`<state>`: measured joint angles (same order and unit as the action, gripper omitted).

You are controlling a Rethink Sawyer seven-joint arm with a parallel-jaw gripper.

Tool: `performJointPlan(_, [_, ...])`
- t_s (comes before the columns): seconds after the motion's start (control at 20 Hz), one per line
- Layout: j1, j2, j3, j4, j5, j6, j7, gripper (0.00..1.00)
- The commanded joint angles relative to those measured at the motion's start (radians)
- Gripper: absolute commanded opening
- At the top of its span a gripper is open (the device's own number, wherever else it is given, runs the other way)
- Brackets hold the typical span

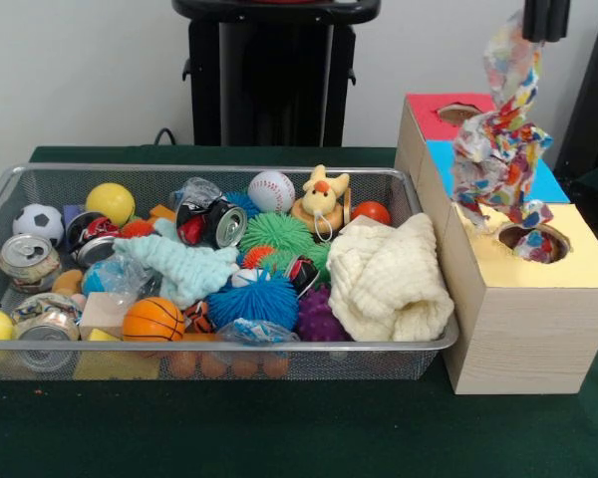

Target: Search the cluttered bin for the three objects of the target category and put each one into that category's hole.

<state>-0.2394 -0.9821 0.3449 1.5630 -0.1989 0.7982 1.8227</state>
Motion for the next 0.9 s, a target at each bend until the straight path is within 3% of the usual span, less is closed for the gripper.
performJointPlan(0.05, [0.028,0.078,-0.061,0.048,-0.042,-0.057,0.151,0.0])
performJointPlan(0.2, [0.04,0.088,-0.083,0.097,-0.046,-0.138,0.184,0.0])
performJointPlan(0.9, [0.109,0.185,-0.18,0.116,-0.042,-0.393,0.185,0.0])
